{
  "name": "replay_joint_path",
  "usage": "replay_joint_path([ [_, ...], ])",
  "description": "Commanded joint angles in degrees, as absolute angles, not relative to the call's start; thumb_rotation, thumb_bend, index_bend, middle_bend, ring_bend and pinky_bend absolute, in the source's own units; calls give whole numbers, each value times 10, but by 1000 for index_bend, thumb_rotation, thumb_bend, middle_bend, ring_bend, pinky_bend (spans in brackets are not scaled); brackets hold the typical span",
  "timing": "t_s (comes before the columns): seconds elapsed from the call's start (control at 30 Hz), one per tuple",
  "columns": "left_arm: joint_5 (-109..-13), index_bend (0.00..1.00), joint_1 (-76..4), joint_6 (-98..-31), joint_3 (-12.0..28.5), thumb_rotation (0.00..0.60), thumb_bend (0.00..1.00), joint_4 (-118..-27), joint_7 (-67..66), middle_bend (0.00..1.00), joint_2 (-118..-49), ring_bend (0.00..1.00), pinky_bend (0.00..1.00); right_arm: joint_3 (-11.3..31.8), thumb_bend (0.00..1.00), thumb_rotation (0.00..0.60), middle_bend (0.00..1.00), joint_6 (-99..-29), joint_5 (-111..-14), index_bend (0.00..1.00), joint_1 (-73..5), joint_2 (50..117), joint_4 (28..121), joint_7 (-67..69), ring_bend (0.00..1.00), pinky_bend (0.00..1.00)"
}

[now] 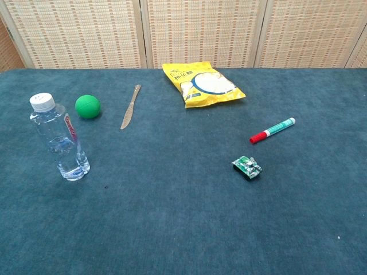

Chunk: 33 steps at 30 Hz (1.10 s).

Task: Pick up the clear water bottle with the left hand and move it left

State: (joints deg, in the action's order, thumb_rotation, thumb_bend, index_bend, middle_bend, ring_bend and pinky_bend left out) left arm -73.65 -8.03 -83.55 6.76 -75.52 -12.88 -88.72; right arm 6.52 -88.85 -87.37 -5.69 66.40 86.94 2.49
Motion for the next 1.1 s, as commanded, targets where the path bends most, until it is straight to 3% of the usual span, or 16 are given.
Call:
replay_joint_path([
  [0.03, -735, 76, -83, -832, 73, 600, 400, -760, -136, 83, -882, 18, 109, 65, 196, 600, 26, -917, -883, 0, -46, 664, 862, 27, 0, 201],
  [0.47, -749, 32, -119, -776, 71, 600, 402, -790, -152, 81, -835, 18, 109, 68, 196, 600, 25, -938, -879, 0, -33, 667, 868, 25, 0, 201],
  [0.8, -715, 0, -161, -633, 86, 600, 398, -848, 17, 7, -791, 0, 102, 68, 196, 600, 25, -922, -875, 0, -37, 659, 874, 32, 0, 201],
  [1.1, -755, 0, -181, -610, 98, 600, 397, -833, 197, 0, -799, 0, 97, 70, 196, 600, 25, -923, -878, 0, -38, 660, 869, 44, 0, 201],
])
